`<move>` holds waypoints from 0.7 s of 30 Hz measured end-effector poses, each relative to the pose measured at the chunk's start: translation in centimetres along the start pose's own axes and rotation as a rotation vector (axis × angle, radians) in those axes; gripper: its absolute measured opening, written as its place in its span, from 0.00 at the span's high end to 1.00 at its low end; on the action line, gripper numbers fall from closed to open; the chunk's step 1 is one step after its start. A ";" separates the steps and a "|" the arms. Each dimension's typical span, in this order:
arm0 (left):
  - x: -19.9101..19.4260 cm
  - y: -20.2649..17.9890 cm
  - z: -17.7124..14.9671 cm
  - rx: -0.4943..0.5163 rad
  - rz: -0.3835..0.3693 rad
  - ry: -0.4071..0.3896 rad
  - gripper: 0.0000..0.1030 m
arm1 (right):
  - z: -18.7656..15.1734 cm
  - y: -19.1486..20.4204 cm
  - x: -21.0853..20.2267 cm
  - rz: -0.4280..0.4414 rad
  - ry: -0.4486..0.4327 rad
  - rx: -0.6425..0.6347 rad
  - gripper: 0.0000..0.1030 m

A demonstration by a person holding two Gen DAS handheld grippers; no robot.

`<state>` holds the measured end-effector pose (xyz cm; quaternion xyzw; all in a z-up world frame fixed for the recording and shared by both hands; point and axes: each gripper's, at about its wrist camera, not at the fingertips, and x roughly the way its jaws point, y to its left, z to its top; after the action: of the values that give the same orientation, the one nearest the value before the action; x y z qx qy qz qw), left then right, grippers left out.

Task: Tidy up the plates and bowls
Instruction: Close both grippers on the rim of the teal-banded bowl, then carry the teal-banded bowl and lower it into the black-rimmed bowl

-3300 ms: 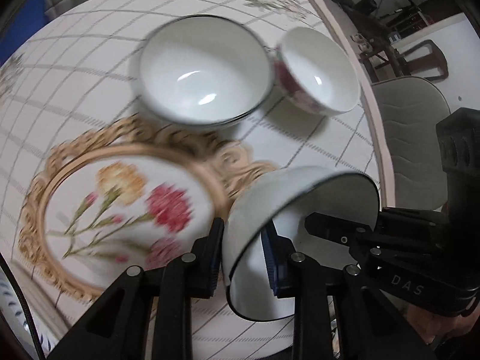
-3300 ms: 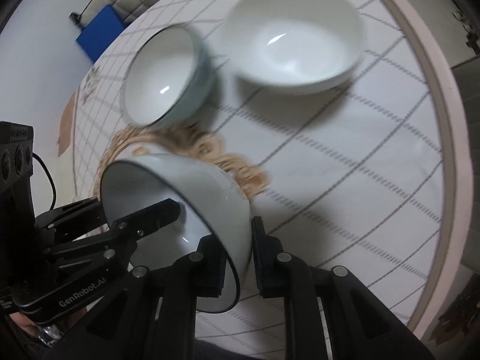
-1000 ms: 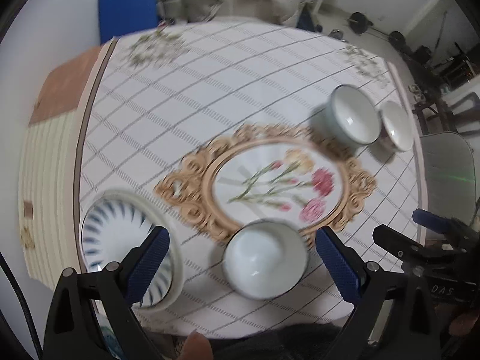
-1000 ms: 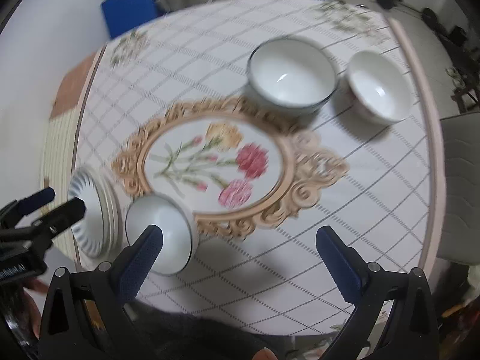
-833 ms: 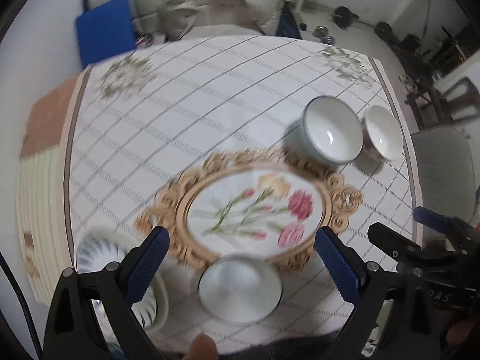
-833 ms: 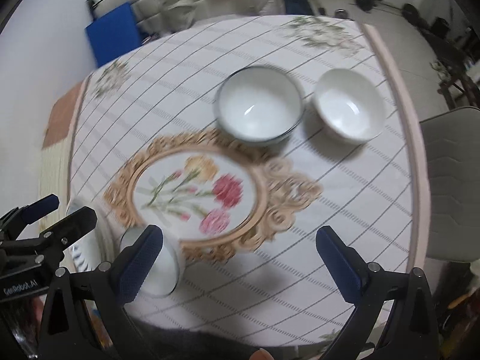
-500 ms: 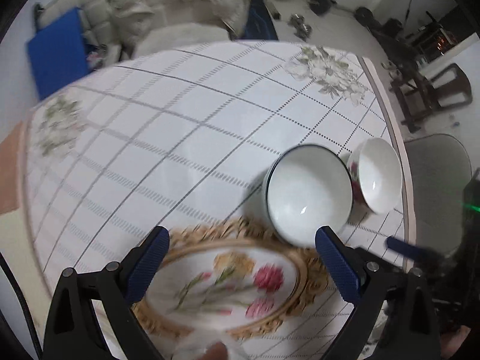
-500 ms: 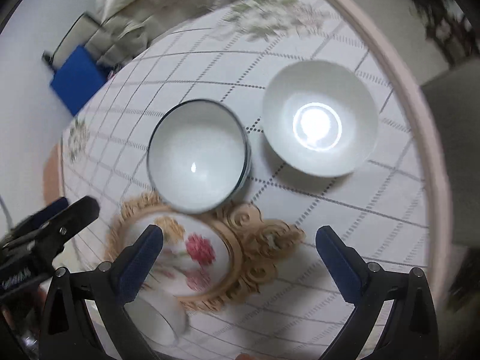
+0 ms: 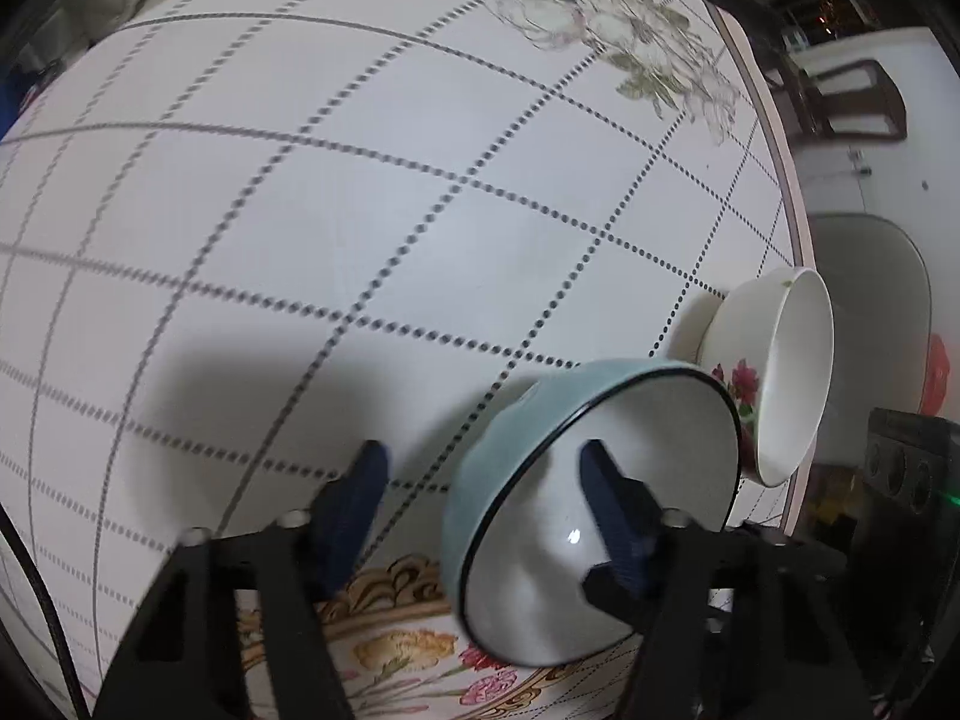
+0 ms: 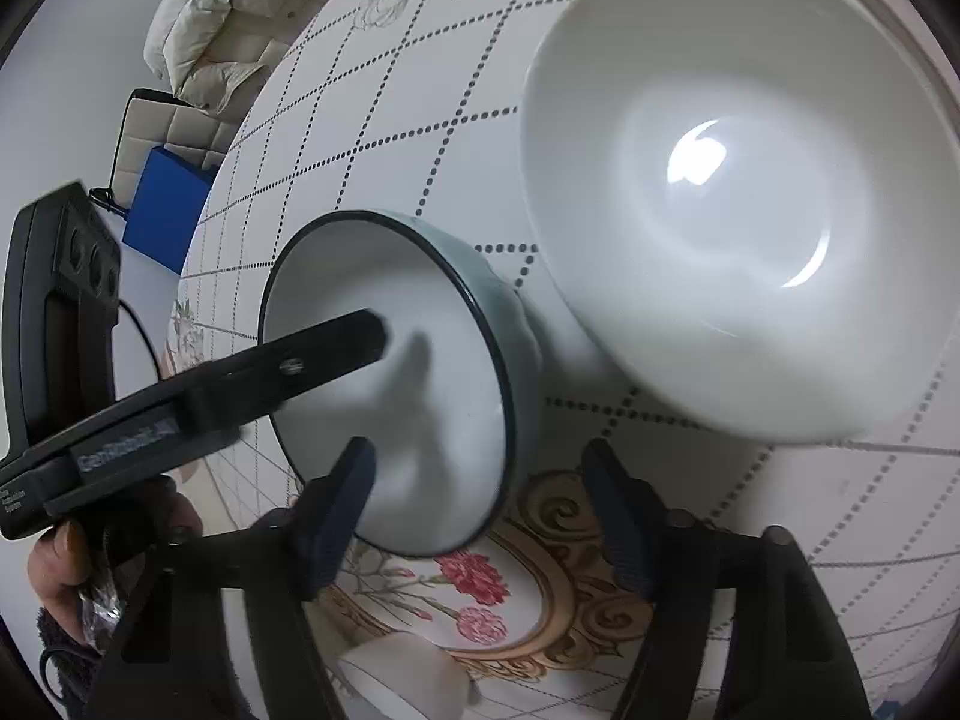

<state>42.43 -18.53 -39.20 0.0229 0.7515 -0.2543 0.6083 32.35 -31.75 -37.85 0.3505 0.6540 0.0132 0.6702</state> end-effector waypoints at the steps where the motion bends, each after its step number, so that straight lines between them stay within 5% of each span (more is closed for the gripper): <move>1: 0.1 -0.2 0.1 0.005 0.001 -0.001 0.50 | 0.2 0.0 0.3 0.009 0.003 0.006 0.40; 3: 0.2 -0.7 0.3 0.019 -0.018 0.001 0.62 | 0.3 0.0 0.8 0.029 0.007 0.014 0.54; 9: 0.3 -1.0 0.0 0.030 0.010 -0.006 0.72 | 0.6 -0.8 1.2 0.026 -0.011 0.027 0.75; 21: -1.7 -1.4 -3.1 0.026 -0.014 -0.083 0.74 | 0.4 -0.6 -1.0 0.017 -0.052 -0.008 0.78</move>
<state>39.59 -17.99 -36.69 0.0152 0.7225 -0.2689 0.6367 32.30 -32.92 -37.31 0.3534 0.6334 0.0124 0.6883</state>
